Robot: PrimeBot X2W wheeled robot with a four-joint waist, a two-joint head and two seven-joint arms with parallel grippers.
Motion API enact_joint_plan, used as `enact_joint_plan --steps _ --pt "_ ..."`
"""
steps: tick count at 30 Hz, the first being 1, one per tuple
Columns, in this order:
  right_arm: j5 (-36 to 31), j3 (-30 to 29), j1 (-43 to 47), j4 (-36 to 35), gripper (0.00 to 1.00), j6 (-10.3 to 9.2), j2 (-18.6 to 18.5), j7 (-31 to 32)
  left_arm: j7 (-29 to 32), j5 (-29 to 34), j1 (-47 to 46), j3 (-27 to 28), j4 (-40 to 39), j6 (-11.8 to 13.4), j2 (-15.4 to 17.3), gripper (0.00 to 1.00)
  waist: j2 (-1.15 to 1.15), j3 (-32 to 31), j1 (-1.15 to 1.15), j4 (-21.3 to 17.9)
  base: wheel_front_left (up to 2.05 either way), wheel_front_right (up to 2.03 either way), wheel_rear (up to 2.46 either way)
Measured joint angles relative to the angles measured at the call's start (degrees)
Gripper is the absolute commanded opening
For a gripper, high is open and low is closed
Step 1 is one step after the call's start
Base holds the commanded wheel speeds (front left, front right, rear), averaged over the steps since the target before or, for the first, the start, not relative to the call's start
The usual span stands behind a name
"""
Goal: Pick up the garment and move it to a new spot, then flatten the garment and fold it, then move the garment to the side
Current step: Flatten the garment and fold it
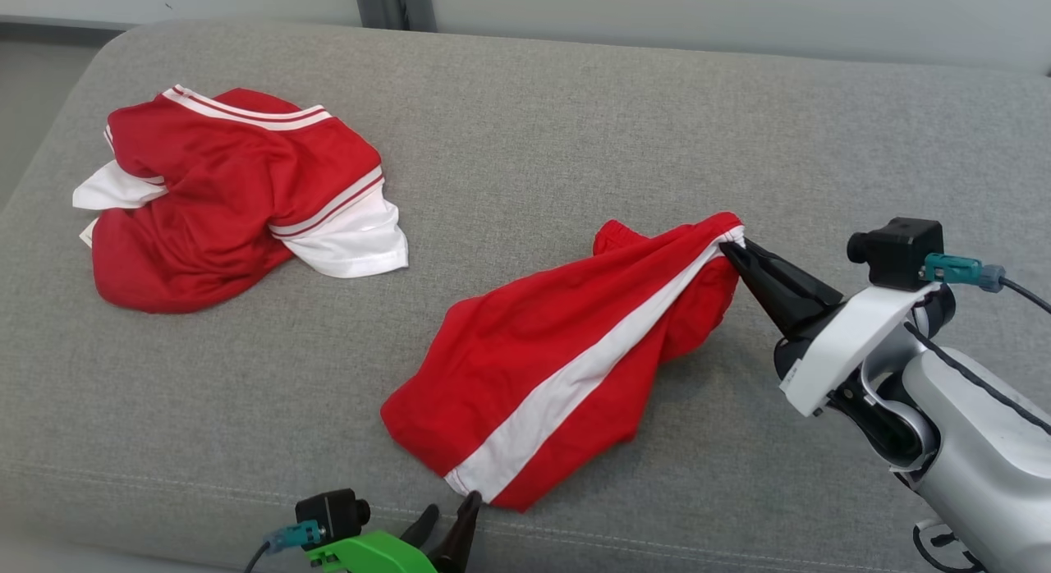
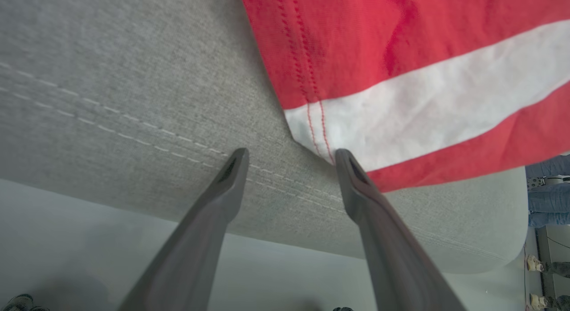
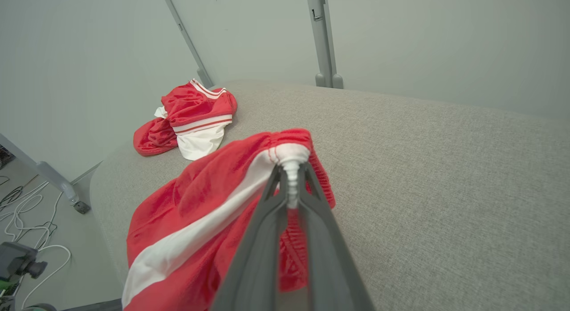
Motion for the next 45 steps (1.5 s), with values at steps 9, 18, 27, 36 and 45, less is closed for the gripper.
enact_joint_plan --steps 9,18,27,36,45 --pt "1.1 0.2 -0.3 -0.3 0.0 0.0 -1.4 0.0 0.0 -0.8 -2.7 -0.4 1.5 -3.5 -1.3 1.0 0.0 1.0 0.0 -0.5 0.0 0.0 0.0" --pt "1.9 1.1 -0.4 -0.3 0.0 -0.01 -1.9 -0.3 0.0 -1.7 -4.1 -0.7 2.7 -4.6 -1.9 1.0 0.0 1.3 0.0 -0.6 0.0 0.0 0.0" --pt "2.9 1.8 -0.5 -0.2 0.0 0.0 -2.4 -1.0 0.7 -1.7 -5.2 -2.3 4.3 -5.0 -2.0 0.0 0.0 1.2 0.0 -0.5 0.0 0.0 0.0" --pt "3.5 2.8 -0.7 0.3 0.0 0.0 -2.5 -1.9 1.0 -3.4 -6.0 -3.3 4.5 -5.4 -2.7 0.0 0.0 1.0 0.0 -0.2 0.0 0.0 0.0" --pt "4.4 3.6 -0.7 1.2 0.0 -0.01 -2.8 -3.2 -0.9 -3.4 -6.0 -1.6 0.4 -5.4 0.7 0.0 0.0 -1.0 0.0 -0.4 0.0 0.0 0.0"
